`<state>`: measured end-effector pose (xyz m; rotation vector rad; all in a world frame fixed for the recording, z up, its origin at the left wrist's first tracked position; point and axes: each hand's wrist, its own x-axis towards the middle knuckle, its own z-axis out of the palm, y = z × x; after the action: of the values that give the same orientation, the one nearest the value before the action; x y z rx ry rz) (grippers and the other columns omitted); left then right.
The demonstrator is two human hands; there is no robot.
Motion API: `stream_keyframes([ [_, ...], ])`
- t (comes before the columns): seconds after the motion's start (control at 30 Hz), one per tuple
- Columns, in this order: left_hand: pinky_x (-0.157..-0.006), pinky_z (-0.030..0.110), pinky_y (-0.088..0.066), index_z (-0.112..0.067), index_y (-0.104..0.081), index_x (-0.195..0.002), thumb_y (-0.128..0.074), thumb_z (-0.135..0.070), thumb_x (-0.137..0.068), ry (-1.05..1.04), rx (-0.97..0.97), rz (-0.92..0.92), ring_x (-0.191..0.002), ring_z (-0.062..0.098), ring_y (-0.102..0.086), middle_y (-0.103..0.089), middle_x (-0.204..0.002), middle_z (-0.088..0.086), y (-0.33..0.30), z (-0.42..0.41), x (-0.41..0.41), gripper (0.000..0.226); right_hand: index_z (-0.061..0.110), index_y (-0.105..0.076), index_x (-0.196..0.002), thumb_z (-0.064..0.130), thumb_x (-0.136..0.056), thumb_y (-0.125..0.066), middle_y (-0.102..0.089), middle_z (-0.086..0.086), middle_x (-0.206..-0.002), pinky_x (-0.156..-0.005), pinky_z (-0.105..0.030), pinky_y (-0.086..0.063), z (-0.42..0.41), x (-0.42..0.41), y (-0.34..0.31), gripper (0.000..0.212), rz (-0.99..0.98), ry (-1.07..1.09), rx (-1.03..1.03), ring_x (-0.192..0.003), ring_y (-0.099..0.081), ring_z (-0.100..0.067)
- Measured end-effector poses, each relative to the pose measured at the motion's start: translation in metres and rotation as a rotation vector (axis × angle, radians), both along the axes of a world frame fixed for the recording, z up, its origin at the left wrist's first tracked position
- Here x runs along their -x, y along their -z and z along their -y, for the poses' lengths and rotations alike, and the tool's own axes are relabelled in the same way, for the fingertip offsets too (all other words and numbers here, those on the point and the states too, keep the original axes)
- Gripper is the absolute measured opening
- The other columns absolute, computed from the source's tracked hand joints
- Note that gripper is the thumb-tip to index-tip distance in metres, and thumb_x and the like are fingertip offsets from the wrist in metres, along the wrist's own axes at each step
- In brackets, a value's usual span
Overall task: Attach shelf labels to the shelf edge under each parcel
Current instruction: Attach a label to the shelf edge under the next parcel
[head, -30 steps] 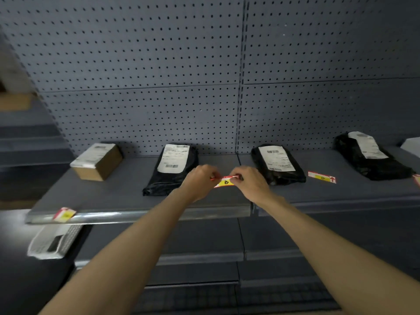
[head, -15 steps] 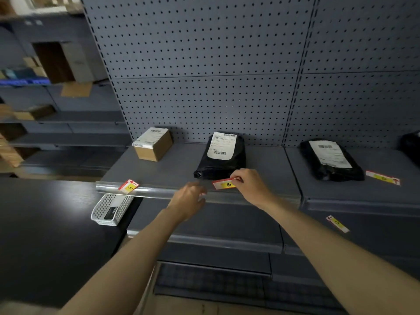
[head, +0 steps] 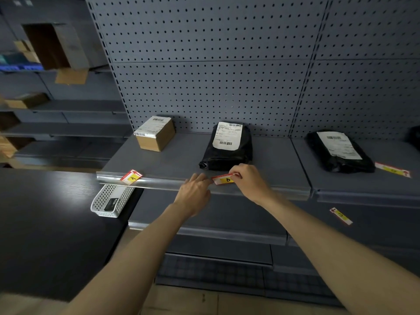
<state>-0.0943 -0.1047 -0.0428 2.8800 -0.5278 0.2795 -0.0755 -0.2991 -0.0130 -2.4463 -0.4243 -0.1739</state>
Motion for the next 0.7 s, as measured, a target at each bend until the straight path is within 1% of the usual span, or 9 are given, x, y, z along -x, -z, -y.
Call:
stream_keyframes([
  [0.17,-0.091,0.037,-0.047,-0.017,-0.060,-0.121,-0.051,-0.015,-0.089,0.023,0.038,0.025,-0.110,0.023,-0.053,-0.060,-0.119,0.002,0.001,-0.002,0.001,0.033,0.013,-0.070,-0.092,0.013,-0.094,-0.052,-0.064,-0.002,-0.093,-0.071,-0.041,-0.053,-0.004,0.001,-0.001,0.018,0.004,0.007,0.028,-0.079,-0.060,-0.019],
  [0.3,-0.087,0.037,-0.050,-0.015,-0.065,-0.114,-0.052,-0.012,-0.088,0.047,0.072,0.044,-0.104,0.023,-0.056,-0.063,-0.115,0.003,0.003,-0.004,0.002,0.030,0.011,-0.070,-0.094,0.013,-0.095,-0.052,-0.062,-0.003,-0.093,-0.065,-0.032,-0.047,-0.008,0.001,-0.002,0.019,0.006,-0.002,0.092,-0.077,-0.059,-0.019],
  [0.4,-0.079,0.036,-0.052,-0.014,-0.069,-0.108,-0.052,-0.009,-0.086,0.055,0.103,0.068,-0.096,0.023,-0.058,-0.065,-0.110,0.003,0.004,-0.005,0.004,0.028,0.011,-0.071,-0.095,0.012,-0.095,-0.052,-0.062,-0.004,-0.093,-0.063,-0.030,-0.042,-0.013,0.001,0.000,0.019,0.001,-0.014,0.137,-0.078,-0.059,-0.021],
  [0.5,-0.074,0.036,-0.053,-0.011,-0.070,-0.104,-0.052,-0.007,-0.085,0.050,0.119,0.083,-0.094,0.024,-0.059,-0.066,-0.106,0.004,0.005,-0.005,0.005,0.026,0.012,-0.071,-0.094,0.011,-0.095,-0.052,-0.061,-0.004,-0.093,-0.063,-0.032,-0.041,-0.017,0.001,0.003,0.020,-0.017,-0.030,0.204,-0.079,-0.059,-0.023],
  [0.6,-0.074,0.036,-0.053,-0.012,-0.069,-0.103,-0.053,-0.008,-0.086,0.048,0.119,0.079,-0.092,0.024,-0.059,-0.065,-0.102,0.004,0.006,-0.004,0.003,0.024,0.013,-0.070,-0.089,0.011,-0.096,-0.050,-0.056,-0.002,-0.088,-0.062,-0.035,-0.046,-0.019,0.001,0.003,0.021,-0.006,-0.028,0.260,-0.075,-0.057,-0.024],
  [0.7,-0.077,0.036,-0.053,-0.014,-0.068,-0.107,-0.054,-0.009,-0.086,0.037,0.111,0.054,-0.095,0.023,-0.059,-0.065,-0.105,0.003,0.004,-0.003,0.002,0.025,0.010,-0.068,-0.092,0.005,-0.096,-0.048,-0.054,-0.006,-0.091,-0.062,-0.037,-0.047,-0.022,0.002,0.000,0.021,0.018,-0.025,0.351,-0.073,-0.058,-0.027],
])
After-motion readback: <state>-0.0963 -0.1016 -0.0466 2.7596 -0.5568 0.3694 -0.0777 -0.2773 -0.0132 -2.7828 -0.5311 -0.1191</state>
